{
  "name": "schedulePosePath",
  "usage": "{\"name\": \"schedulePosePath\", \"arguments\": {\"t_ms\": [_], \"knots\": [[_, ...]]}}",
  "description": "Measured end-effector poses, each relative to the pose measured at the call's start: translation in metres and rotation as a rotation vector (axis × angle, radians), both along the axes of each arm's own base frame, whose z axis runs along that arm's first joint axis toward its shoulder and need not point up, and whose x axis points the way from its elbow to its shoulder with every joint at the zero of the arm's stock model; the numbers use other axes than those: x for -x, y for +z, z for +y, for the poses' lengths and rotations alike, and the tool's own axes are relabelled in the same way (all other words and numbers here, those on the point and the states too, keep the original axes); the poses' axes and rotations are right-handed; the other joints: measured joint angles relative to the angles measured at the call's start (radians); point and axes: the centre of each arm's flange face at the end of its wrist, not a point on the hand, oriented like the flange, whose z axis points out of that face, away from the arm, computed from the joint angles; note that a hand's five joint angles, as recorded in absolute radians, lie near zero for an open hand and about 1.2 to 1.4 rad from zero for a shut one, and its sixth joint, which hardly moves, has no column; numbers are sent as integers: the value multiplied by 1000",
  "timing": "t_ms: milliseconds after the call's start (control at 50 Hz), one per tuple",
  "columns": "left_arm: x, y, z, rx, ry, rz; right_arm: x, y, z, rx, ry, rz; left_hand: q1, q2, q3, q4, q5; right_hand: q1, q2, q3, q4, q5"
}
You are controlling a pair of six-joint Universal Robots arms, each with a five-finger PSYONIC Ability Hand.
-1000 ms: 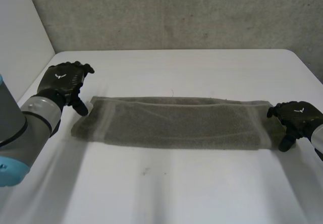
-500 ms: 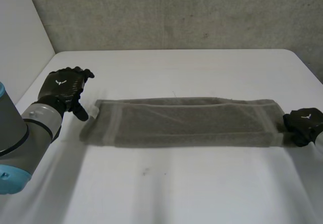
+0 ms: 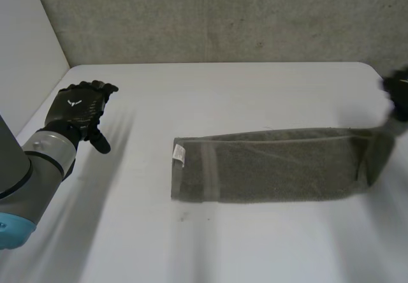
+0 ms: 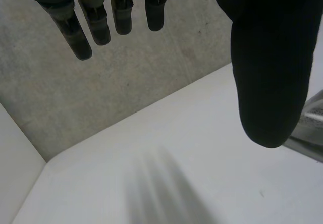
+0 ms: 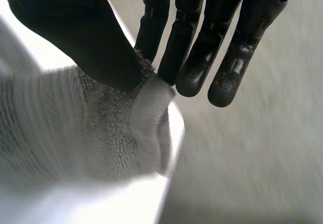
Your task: Fold the towel.
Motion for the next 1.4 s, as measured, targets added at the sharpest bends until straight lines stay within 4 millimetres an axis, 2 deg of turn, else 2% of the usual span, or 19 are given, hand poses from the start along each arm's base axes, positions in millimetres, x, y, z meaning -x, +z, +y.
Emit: {"name": "schedulePosePath", "arguments": {"t_ms": [40, 60, 100, 120, 200, 280, 400, 460, 500, 560, 600, 700, 720, 820, 940, 980, 1100, 1320, 1400], "knots": [[0, 3, 1, 9, 0, 3, -51, 8, 20, 35, 139, -17, -5, -8, -8, -7, -2, 0, 0, 0, 1, 0], [0, 4, 1, 10, 0, 4, -62, 9, 25, 40, 169, -20, -5, -9, -10, -8, -2, 0, 0, 0, 1, 0], [-1, 7, 2, 19, 0, 7, -110, 7, 51, 54, 312, -24, -6, -12, -10, -10, -4, 0, 0, 0, 2, 0], [-1, 7, 3, 21, 0, 7, -119, 5, 56, 56, 339, -24, -6, -12, -10, -10, -4, 0, 0, 0, 2, 0], [-1, 11, 4, 30, 0, 11, -191, -23, 109, 29, 569, -5, -10, -12, -10, -12, -4, 0, 0, 0, 2, 2], [-2, 11, 4, 33, 0, 12, -230, -59, 151, -32, 712, 26, -10, -12, -10, -12, -4, 0, 0, 0, 2, 2], [-1, 11, 4, 32, 0, 12, -250, -106, 188, -140, 812, 73, -10, -13, -10, -12, -4, 0, 0, 0, 2, 2], [-1, 11, 4, 31, -1, 12, -251, -116, 193, -169, 820, 83, -10, -13, -10, -12, -4, -105, -107, -112, -112, -95], [-1, 11, 4, 32, -2, 12, -249, -114, 193, -173, 811, 76, -10, -13, -10, -12, -4, -590, -636, -636, -638, -590], [1, 12, 5, 36, -6, 13, -245, -99, 187, -157, 784, 40, -10, -13, -10, -12, -4, -733, -924, -937, -934, -879], [1, 13, 5, 38, -7, 14, -243, -91, 183, -150, 770, 19, -10, -13, -10, -12, -4, -735, -938, -960, -952, -900], [6, 17, 4, 58, -22, 21, -211, -37, 147, -124, 626, -195, -10, -13, -10, -12, -4, -735, -945, -974, -958, -911], [6, 17, 4, 58, -22, 21, -211, -37, 147, -124, 626, -195, -10, -13, -10, -12, -4, -735, -945, -974, -958, -911], [21, 26, 8, 98, -68, 35, -166, -14, 118, -177, 460, -381, -10, -13, -10, -12, -4, -735, -945, -974, -958, -912], [60, 21, 16, 103, -174, 37, -113, -27, 99, -320, 290, -459, -8, -7, -7, -8, -4, -735, -945, -974, -958, -914], [64, 20, 16, 101, -186, 36, -107, -30, 97, -339, 275, -464, -7, -6, -6, -8, -4, -735, -945, -974, -958, -915], [111, -8, 20, 54, -269, 11, -63, -60, 91, -459, 198, -489, -7, 5, 6, 4, -4, -735, -945, -974, -958, -915], [157, -49, 21, -31, -306, -39, -38, -84, 87, -439, 169, -467, 0, 11, 12, 11, -2, -729, -938, -952, -947, -902], [167, -63, 20, -56, -320, -56, -37, -89, 89, -422, 176, -446, 0, 12, 12, 11, -2, -575, -738, -750, -755, -726]]}}
